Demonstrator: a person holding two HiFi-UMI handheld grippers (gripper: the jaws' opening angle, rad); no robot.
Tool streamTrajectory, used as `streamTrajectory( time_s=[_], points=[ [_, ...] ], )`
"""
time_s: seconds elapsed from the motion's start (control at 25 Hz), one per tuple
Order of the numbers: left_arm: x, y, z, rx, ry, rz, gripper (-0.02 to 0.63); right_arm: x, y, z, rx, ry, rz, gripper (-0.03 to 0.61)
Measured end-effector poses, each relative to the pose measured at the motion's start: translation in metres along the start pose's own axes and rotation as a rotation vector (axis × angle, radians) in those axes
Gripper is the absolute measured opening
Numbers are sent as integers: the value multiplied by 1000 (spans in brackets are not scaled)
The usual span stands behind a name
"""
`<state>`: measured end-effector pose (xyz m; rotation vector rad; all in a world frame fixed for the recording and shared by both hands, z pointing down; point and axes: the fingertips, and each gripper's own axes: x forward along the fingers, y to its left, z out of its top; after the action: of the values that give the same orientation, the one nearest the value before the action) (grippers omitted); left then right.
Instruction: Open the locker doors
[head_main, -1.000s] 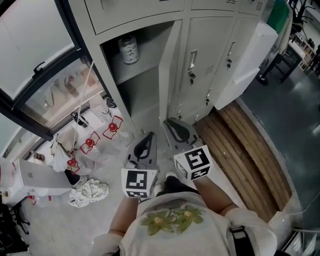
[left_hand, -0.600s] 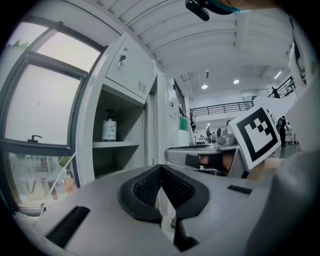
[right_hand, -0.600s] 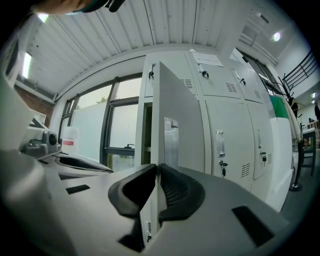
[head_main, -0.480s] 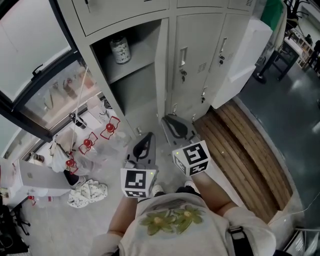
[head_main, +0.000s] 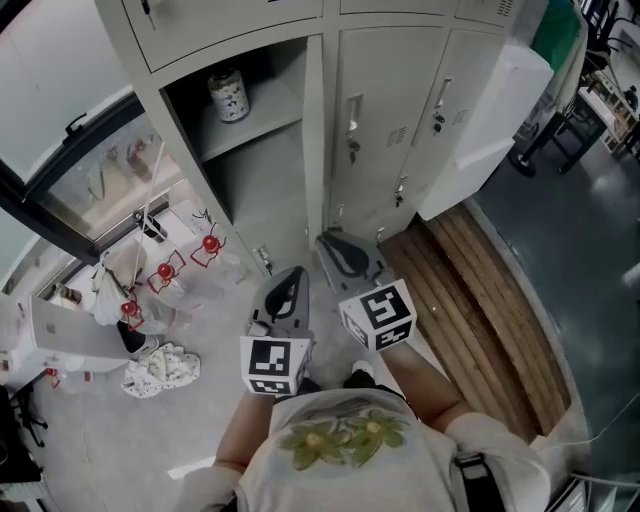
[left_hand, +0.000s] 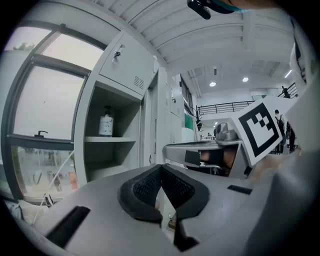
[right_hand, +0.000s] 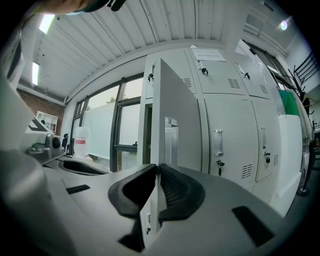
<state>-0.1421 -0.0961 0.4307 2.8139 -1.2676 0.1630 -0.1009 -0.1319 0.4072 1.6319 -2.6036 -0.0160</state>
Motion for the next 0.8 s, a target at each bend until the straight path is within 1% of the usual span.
streamTrajectory(
  time_s=[0.36,0.8],
  points=[
    [5,-18,4,0,-2,37,28,-16,-20,-2,2,1,10,51],
    [18,-41,7,12,1,31,28,-34,-46,-4,18,-7,-5,49]
  ],
)
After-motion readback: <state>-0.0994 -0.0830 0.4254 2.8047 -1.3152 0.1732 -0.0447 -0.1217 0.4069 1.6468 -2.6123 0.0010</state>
